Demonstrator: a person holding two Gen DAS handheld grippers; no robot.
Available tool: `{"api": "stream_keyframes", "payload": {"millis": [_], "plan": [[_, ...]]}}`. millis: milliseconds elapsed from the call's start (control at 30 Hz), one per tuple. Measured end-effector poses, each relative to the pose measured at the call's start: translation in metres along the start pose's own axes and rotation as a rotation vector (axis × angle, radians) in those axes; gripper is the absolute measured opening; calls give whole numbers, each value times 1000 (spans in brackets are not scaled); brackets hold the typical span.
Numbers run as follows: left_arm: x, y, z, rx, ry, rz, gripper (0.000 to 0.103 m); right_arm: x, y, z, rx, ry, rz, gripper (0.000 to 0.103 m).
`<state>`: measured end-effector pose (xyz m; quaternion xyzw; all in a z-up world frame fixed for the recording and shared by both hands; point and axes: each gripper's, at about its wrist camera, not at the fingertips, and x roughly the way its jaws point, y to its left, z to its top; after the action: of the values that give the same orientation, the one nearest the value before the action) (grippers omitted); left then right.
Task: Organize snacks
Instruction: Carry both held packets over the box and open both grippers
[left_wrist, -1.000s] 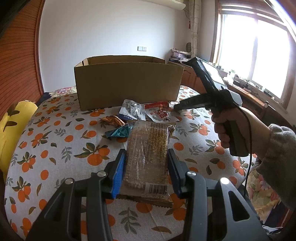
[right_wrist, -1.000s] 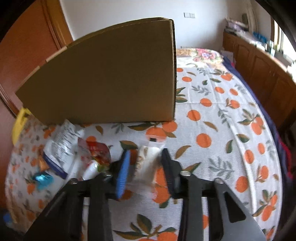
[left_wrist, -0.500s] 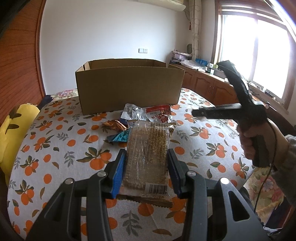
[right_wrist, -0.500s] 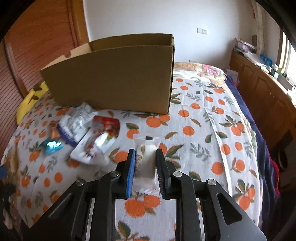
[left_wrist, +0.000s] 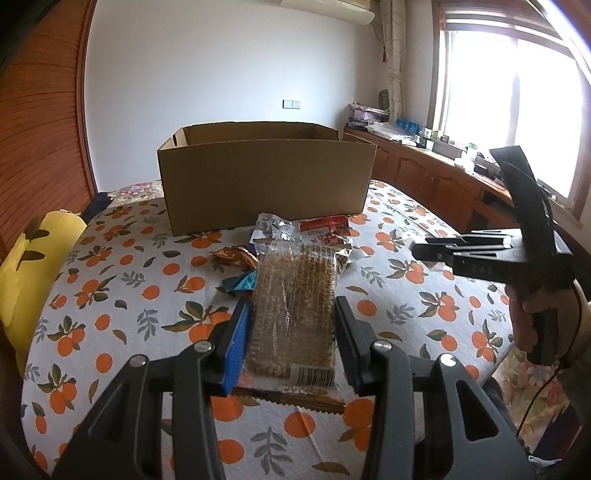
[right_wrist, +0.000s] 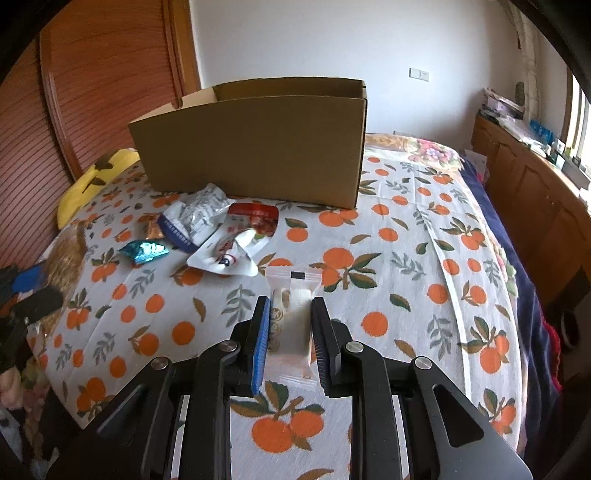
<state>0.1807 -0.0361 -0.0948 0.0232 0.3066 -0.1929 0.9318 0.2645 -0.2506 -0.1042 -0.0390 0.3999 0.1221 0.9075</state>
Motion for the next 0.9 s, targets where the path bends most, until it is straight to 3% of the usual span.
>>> {"api": "stream_keyframes", "payload": {"millis": [333, 500, 733, 900], "plan": [[10, 6, 0, -23, 4, -4, 43, 13, 3, -15, -25, -7, -12, 21], [12, 9, 17, -12, -10, -21, 43, 10, 3, -10, -25, -19, 6, 21], [18, 25, 67, 22, -46, -46, 43, -7, 7, 28, -47, -78, 38, 21], [25, 34, 106, 85, -104, -17, 43, -19, 8, 69, -63, -146, 51, 23]]}}
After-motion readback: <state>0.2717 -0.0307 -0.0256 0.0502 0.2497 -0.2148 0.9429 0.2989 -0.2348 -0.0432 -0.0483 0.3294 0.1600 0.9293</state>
